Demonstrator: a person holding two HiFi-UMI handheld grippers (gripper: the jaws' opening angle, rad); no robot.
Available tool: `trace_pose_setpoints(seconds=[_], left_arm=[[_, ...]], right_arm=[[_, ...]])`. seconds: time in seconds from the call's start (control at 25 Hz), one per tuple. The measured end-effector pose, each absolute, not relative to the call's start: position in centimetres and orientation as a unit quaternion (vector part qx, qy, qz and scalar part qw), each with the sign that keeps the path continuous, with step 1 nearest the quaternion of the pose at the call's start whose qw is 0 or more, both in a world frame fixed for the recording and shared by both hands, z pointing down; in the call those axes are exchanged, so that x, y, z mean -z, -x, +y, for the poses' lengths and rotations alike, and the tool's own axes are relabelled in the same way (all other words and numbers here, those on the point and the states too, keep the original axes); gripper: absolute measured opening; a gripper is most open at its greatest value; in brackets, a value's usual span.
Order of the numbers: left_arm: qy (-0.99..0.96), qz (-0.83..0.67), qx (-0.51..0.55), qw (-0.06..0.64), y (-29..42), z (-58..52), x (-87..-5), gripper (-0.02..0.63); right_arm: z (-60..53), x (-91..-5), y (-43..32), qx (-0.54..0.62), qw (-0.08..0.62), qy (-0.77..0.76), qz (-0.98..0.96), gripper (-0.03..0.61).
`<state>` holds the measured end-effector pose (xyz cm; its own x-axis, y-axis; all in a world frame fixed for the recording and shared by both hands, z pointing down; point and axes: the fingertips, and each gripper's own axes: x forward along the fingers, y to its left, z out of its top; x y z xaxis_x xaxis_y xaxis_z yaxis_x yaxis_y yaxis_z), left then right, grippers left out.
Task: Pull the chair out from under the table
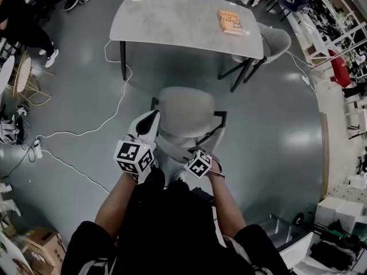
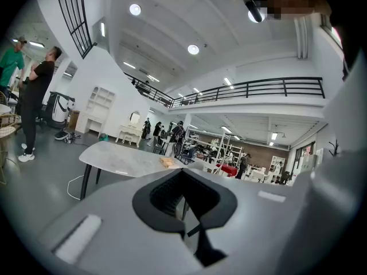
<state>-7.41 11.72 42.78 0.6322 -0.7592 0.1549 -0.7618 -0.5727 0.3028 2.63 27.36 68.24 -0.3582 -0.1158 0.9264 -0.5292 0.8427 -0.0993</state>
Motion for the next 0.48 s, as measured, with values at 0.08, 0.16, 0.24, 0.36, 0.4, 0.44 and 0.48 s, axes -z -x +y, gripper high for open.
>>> trace_pose_setpoints(seconds=[0.08, 0.16, 0.24, 0.36, 0.4, 0.44, 0.48], left_arm=[[-0.887, -0.429, -0.002, 0.171, 7.3, 11.4, -42.6, 0.008], [-0.887, -0.429, -0.001, 0.170, 7.2, 11.2, -42.3, 0.008], [-0.887, -0.429, -0.001, 0.167, 7.2, 11.2, -42.1, 0.008], [-0.886, -0.433, -0.001, 0.165, 7.4, 11.0, -42.0, 0.008], [-0.885, -0.435, -0.001, 0.166, 7.5, 10.9, -41.9, 0.008], [-0.884, -0.436, 0.001, 0.166, 7.4, 11.0, -41.7, 0.008], [-0.884, -0.437, 0.004, 0.165, 7.4, 11.0, -41.5, 0.008]], right_arm=[[26.2, -66.9, -2.9, -0.186, 0.525, -0.211, -0.803, 0.155], [25.4, -65.5, -3.2, -0.179, 0.522, -0.215, -0.806, 0.155], [24.6, -63.8, -3.4, -0.172, 0.515, -0.225, -0.809, 0.153], [22.9, -61.4, -3.9, -0.161, 0.498, -0.252, -0.814, 0.144], [22.4, -60.6, -4.1, -0.157, 0.490, -0.261, -0.816, 0.138], [21.9, -59.8, -4.2, -0.156, 0.480, -0.269, -0.820, 0.133], [21.5, -58.9, -4.4, -0.157, 0.468, -0.277, -0.824, 0.130]])
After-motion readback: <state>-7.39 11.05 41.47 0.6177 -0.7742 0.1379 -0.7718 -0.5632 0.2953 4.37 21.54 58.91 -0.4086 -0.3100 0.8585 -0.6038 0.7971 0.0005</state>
